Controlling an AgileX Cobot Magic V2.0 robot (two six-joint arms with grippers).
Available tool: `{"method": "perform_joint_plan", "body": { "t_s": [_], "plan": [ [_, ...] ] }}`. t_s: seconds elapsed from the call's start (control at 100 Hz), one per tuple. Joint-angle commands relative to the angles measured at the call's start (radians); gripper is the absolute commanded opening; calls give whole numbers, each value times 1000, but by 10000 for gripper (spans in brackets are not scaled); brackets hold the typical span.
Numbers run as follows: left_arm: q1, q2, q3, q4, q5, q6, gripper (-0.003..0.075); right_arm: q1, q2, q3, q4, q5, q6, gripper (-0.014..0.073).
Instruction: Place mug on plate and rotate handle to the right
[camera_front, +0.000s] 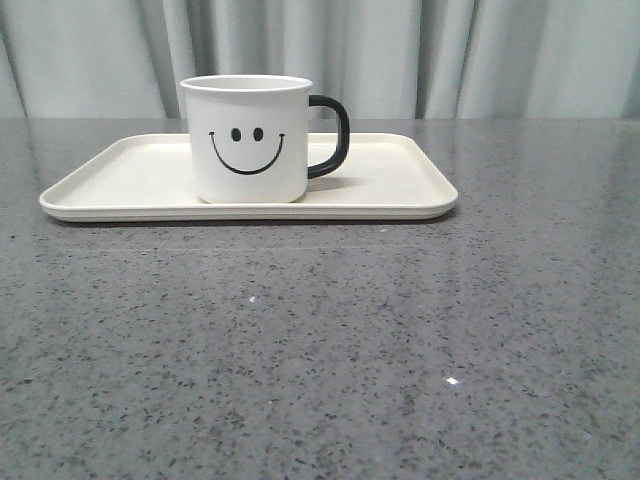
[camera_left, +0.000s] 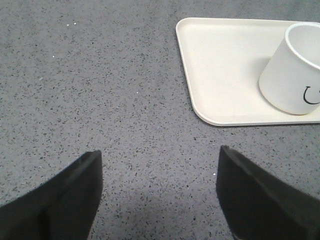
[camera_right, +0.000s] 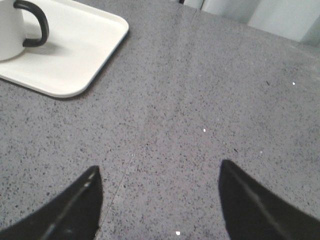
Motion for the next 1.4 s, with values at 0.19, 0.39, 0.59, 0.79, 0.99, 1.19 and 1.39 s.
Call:
{"method": "perform_joint_plan", "body": {
  "t_s": [0.19,0.39,0.59,0.79,0.99,1.19,1.39],
  "plan": [
    [2,1,-25,6,-66,-3,298,-6,5,-25,-34,-99,5,54],
    [2,1,-25,6,-66,-3,9,-6,5,-25,-34,-99,5,-65],
    [2,1,-25,6,-66,-3,-20,-6,5,-25,-34,-99,5,-65],
    [2,1,-25,6,-66,-3,-20,-6,5,-25,-34,-99,5,-65],
    [2,1,-25,6,-66,-3,-20,-6,5,-25,-34,-99,5,-65],
    [2,1,-25,6,-66,-3,-20,-6,5,-25,-34,-99,5,-65],
    [2,-1,-21,6,-66,-3,-20,-6,5,-25,-34,-99,5,-65]
  ]
}}
